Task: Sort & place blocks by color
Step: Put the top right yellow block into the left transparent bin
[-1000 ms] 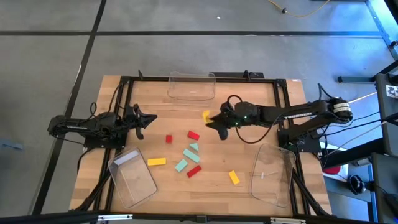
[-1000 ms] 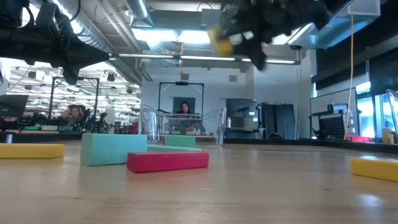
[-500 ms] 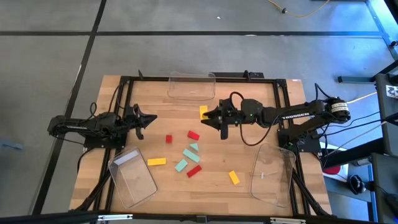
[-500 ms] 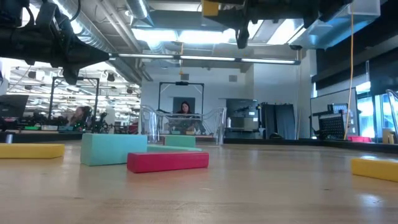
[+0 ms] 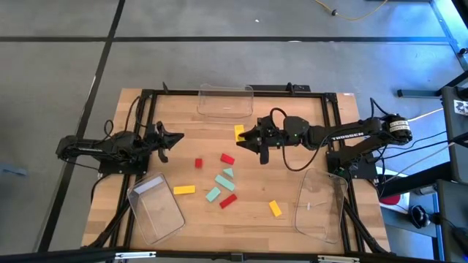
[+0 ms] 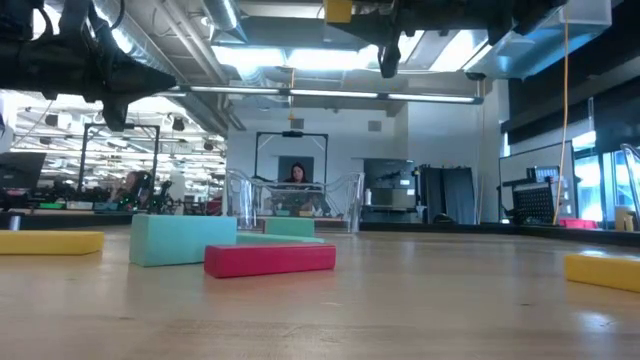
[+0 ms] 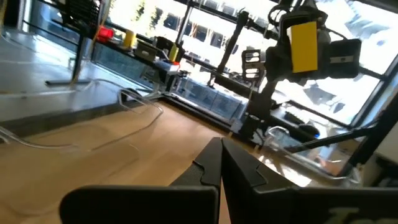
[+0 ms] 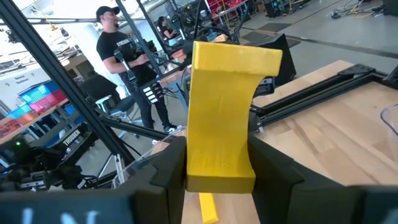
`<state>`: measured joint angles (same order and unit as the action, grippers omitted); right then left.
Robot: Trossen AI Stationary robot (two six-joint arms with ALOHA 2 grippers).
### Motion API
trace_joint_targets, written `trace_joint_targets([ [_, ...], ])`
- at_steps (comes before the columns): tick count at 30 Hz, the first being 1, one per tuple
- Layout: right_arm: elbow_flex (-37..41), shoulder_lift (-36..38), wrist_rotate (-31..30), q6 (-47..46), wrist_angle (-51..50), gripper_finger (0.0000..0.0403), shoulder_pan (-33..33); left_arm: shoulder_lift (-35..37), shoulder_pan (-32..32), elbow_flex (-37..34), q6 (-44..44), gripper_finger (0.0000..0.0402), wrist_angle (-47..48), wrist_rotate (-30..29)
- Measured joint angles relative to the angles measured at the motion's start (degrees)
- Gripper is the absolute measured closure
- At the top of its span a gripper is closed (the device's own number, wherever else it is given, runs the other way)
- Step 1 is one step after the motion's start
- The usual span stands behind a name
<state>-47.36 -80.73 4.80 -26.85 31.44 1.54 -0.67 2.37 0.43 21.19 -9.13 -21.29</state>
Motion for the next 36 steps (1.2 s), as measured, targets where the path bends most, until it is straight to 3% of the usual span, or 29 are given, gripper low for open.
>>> trace_joint_targets([
  [4, -0.01, 0.00, 0.00, -0.60, 0.00, 0.0269, 0.00, 0.00, 0.00, -0.01, 1.47, 0.0401, -3.52, -0.67],
  [7, -0.01, 0.00, -0.02, -0.98, 0.00, 0.0269, 0.00, -0.35, 0.00, 0.01, 3.85, 0.0401, -11.21, -0.63],
  [12, -0.01, 0.02, 0.08, -0.07, 0.05, 0.0269, 0.07, -5.69, 0.02, 2.92, 3.80, 0.0396, -14.22, -0.85],
  [18, 0.00, 0.02, 2.26, -0.12, 0.51, 0.0269, 0.11, -20.09, 0.00, 13.60, 2.24, 0.0333, -13.92, -0.48],
  [26, -0.01, 0.02, 2.60, -0.02, 0.57, 0.0269, 0.09, -40.71, -0.62, 30.19, -0.70, 0.0224, -10.63, 4.59],
  [31, -1.21, -0.13, 2.55, 0.28, -0.55, 0.0269, 0.09, -49.50, -3.17, 37.16, -0.70, 0.0179, -11.01, 11.98],
  [36, -4.31, -0.22, 2.39, 3.04, -3.97, 0.0269, 0.09, -58.35, -5.38, 42.82, -0.74, 0.0169, -10.81, 19.42],
])
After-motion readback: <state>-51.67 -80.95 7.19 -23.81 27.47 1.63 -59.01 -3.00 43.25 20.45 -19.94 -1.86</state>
